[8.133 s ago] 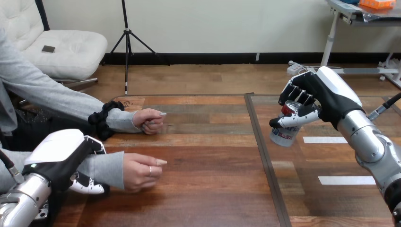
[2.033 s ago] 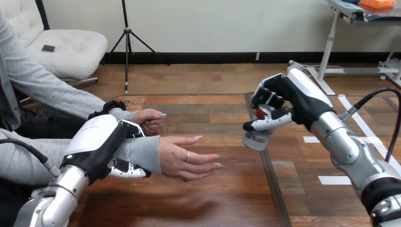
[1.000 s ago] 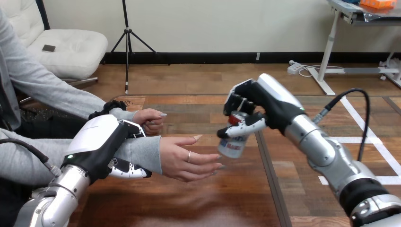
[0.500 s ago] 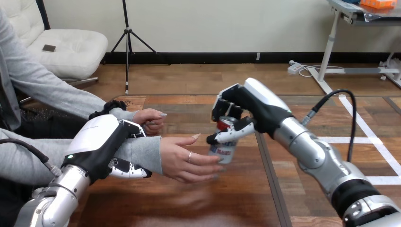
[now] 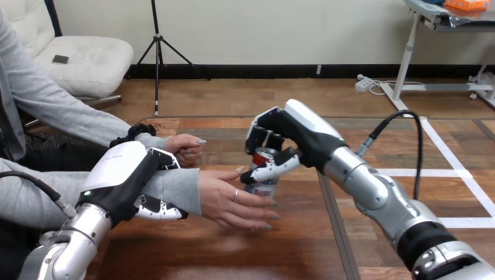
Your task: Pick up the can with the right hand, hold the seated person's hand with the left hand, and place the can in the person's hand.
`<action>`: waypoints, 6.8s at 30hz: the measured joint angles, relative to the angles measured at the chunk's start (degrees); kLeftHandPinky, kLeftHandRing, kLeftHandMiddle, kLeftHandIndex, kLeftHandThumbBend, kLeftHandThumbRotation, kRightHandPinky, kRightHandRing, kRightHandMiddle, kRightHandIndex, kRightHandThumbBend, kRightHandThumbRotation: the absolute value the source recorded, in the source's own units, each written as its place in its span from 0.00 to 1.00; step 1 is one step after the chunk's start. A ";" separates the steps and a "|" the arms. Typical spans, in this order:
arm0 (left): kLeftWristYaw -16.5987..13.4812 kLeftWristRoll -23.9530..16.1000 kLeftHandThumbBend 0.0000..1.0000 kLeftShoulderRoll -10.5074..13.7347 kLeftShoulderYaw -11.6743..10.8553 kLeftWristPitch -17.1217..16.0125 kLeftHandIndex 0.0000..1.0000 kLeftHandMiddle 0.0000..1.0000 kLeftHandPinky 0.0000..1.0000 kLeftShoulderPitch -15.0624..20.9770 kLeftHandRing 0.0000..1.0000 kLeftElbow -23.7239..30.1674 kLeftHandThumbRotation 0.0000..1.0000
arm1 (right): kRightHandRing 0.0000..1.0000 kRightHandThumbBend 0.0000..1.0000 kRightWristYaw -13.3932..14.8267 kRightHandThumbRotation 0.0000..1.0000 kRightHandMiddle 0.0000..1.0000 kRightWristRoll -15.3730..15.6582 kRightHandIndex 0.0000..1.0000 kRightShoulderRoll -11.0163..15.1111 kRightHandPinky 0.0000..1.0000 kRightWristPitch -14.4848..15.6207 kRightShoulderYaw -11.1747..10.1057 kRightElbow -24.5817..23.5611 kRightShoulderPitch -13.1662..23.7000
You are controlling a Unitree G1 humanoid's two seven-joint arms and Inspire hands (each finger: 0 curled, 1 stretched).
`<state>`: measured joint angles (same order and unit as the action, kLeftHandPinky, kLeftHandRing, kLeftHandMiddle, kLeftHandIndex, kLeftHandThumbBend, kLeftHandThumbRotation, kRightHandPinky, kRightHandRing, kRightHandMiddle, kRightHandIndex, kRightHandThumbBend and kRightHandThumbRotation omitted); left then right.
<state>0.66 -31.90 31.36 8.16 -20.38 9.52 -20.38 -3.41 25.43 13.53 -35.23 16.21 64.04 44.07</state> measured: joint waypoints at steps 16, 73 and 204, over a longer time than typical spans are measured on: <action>0.14 0.04 0.63 -0.27 0.00 0.01 0.43 0.42 0.31 -0.02 0.36 0.06 0.00 | 0.37 0.74 -1.47 0.00 0.42 0.02 0.40 -0.87 0.35 -0.96 1.45 -0.06 0.73; -1.91 0.30 0.64 -0.32 -0.39 -0.03 0.42 0.41 0.30 -0.22 0.35 0.11 0.00 | 0.37 0.72 -3.90 0.00 0.41 -1.12 0.41 -1.04 0.34 -2.16 1.73 -3.09 1.49; 7.15 33.70 0.83 -17.67 -9.19 -10.92 0.87 0.86 0.69 -14.30 0.87 12.68 1.00 | 0.89 0.97 -16.87 1.00 0.90 -32.23 0.89 0.26 0.81 6.04 -12.43 -41.42 -33.92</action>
<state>7.81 1.79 13.69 -1.04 -31.31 -4.77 -7.70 -20.28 -6.80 13.78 -29.20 3.78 22.62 10.15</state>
